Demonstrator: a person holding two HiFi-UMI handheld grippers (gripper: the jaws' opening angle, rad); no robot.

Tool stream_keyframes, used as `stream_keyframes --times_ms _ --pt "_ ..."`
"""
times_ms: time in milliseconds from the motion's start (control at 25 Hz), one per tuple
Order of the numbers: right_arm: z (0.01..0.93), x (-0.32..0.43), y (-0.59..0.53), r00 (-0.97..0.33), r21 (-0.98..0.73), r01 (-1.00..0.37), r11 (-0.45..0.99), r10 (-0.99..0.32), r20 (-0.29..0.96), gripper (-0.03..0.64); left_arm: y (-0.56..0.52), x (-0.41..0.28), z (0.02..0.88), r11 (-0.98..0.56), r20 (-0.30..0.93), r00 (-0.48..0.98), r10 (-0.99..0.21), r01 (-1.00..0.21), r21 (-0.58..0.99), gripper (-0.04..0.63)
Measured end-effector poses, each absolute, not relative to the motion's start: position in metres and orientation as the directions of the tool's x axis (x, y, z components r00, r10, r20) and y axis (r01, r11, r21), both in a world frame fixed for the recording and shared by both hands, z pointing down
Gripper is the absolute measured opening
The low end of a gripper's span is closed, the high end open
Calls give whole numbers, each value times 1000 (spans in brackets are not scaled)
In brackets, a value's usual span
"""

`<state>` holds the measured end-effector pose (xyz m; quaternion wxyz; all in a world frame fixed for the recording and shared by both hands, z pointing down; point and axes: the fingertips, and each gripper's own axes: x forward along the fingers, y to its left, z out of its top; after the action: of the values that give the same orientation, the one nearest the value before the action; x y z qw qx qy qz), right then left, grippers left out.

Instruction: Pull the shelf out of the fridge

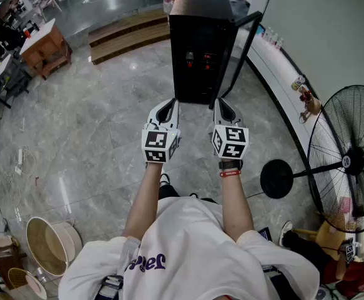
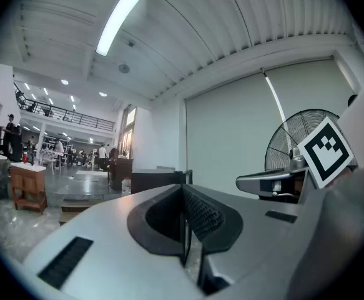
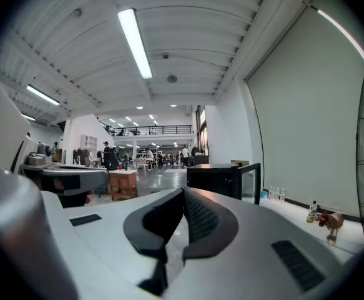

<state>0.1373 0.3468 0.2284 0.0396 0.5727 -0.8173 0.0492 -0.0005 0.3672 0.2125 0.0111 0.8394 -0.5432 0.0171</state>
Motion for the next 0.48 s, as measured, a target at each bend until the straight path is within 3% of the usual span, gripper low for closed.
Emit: stream_keyframes --times_ms 480 --pt "222 99 267 -293 -98 -954 283 -949 116 15 279 -47 210 -449 46 449 -893 -893 2 20"
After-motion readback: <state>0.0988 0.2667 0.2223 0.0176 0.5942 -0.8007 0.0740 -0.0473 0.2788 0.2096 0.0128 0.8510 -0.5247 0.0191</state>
